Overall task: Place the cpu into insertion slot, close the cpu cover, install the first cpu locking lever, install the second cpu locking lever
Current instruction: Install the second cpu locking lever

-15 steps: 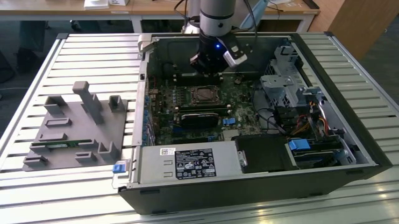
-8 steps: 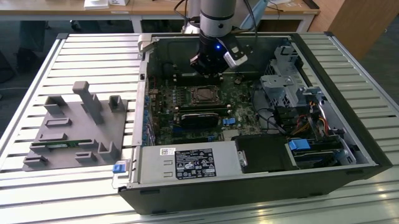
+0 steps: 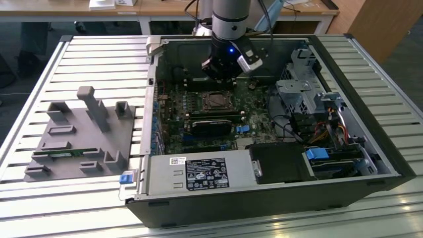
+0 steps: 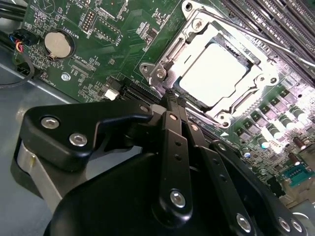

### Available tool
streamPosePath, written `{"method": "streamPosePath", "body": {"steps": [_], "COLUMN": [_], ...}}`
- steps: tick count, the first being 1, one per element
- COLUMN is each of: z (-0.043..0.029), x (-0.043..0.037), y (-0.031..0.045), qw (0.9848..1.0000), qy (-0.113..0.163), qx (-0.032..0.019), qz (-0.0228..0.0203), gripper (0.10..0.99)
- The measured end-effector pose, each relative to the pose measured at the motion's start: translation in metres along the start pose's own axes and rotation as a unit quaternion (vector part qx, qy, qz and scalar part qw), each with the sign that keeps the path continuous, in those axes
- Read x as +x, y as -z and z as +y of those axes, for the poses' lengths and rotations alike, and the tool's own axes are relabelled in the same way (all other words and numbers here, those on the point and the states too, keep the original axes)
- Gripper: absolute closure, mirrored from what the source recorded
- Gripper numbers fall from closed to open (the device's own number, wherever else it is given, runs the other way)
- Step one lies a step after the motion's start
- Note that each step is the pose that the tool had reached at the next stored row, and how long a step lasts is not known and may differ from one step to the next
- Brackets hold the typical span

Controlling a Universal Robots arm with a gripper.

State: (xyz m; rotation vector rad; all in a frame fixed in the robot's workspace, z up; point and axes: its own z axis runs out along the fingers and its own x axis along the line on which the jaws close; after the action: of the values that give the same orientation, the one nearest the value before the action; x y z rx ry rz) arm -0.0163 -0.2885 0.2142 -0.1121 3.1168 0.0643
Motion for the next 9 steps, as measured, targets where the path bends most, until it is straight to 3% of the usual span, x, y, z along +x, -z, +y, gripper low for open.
{"method": "streamPosePath", "body": {"steps": [9], "z": [-0.0048], "x": [0.0004], "y": [0.0002], "qw": [1.0], "qy": [0.0], "qx": [0.0], "qz": [0.0], "gripper": [0.98]}}
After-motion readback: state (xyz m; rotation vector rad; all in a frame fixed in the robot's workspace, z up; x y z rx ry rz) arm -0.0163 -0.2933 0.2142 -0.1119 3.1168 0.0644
